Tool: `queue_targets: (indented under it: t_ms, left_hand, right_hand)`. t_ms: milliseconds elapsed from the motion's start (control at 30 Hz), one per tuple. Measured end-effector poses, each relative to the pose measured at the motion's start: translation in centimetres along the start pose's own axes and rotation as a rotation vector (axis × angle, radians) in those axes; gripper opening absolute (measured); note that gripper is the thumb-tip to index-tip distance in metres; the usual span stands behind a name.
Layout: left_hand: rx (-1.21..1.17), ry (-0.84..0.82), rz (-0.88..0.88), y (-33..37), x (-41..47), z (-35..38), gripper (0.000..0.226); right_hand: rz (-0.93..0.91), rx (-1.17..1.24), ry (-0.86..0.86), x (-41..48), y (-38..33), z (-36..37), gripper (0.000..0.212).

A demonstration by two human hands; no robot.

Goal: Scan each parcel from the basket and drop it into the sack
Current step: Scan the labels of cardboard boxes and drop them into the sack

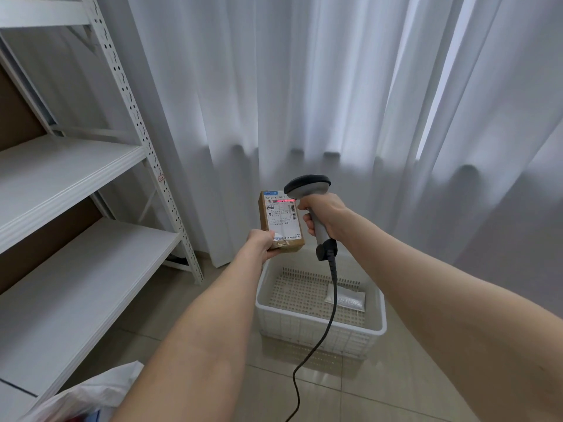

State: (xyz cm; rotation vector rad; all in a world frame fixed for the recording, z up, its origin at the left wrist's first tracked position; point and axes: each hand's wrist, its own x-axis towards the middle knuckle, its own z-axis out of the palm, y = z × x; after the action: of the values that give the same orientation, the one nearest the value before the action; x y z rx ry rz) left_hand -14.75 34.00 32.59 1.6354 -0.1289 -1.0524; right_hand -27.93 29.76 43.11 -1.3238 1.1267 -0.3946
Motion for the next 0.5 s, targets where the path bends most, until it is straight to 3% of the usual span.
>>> queue_targets:
  t_ms: [300,500]
  left_hand:
    - [-0.001,-0.004,-0.017,-1.0,-0.7,-0.2,0.024]
    - [0.007,0.02,-0.011,-2.7,-3.5,-2.4,0.026]
  right_hand:
    - [0.012,0.001,0.012,-0.8,0.7,0.0,0.002]
    - [0.022,0.017,-0.072,-2.0,2.7,0.9,0.016]
